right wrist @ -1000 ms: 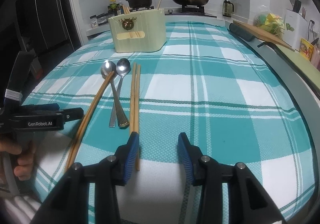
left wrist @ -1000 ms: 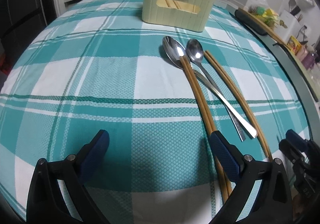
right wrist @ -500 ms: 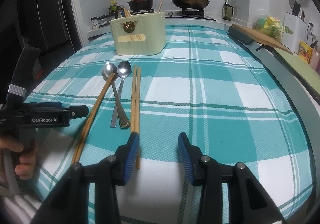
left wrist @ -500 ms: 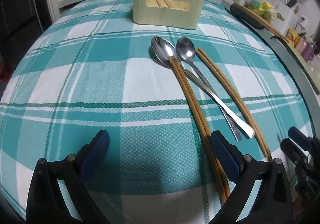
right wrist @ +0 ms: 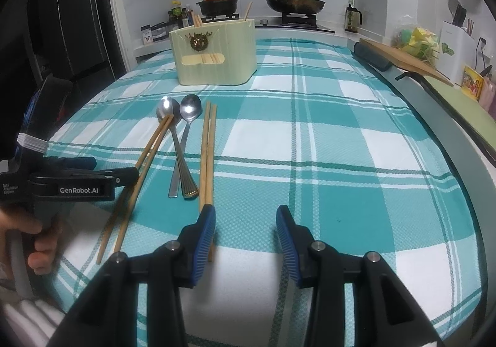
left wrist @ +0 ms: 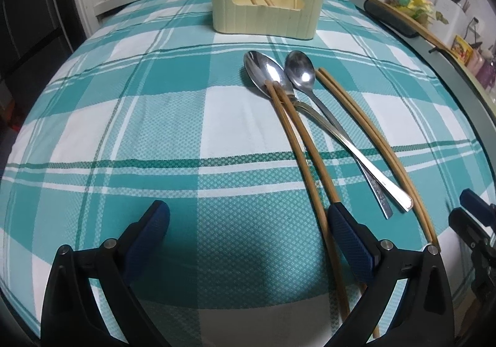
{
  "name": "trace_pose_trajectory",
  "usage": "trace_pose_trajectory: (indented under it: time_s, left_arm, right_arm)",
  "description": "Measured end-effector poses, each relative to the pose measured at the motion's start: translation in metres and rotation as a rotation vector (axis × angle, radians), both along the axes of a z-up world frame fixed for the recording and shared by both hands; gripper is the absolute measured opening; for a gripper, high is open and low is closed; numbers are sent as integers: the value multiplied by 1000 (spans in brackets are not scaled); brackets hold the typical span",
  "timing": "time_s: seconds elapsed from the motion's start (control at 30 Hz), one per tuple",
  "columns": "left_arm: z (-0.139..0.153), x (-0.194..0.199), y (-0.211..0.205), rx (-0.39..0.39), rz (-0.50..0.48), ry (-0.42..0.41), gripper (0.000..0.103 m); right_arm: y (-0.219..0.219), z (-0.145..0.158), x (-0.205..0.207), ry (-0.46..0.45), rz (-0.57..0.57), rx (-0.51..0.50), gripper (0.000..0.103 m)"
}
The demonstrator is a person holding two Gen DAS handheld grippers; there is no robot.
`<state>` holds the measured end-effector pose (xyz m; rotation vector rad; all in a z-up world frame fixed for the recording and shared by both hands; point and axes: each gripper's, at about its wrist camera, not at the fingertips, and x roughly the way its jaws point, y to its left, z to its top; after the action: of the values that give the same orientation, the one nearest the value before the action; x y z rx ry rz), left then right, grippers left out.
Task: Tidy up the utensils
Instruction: 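Move both tools back toward the remaining spoons and chopsticks, then close the left tool on a wooden chopstick while the right tool grasps another, then lift the upright chopstick in the left tool over the holder while the right tool carries its own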
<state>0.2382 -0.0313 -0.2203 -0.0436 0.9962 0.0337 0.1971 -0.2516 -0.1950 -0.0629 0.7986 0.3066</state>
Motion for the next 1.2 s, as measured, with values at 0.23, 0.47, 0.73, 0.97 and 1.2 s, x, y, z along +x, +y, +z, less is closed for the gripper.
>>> trace_pose_trajectory:
  time_s: [0.23,0.47,0.73,0.97,1.2]
  left_arm:
    - [0,2,3,12,-5,-1,102]
    - [2,0,8,19,-20,-17,92]
    - [9,-10,-5,64,-137,-52,38]
    - [9,-22,2,122,-143,-62,4]
    - [12,-49,42,106,-92,-26,6]
  right_arm:
    - [9,-11,29,90,81,41,18]
    - [29,-19,53,160,159,92,9]
    - [51,-19,69,182,179,-57,8]
    - [40,-16,58,175,77,-108,6]
    - [4,-15,28,203,-25,-124,6]
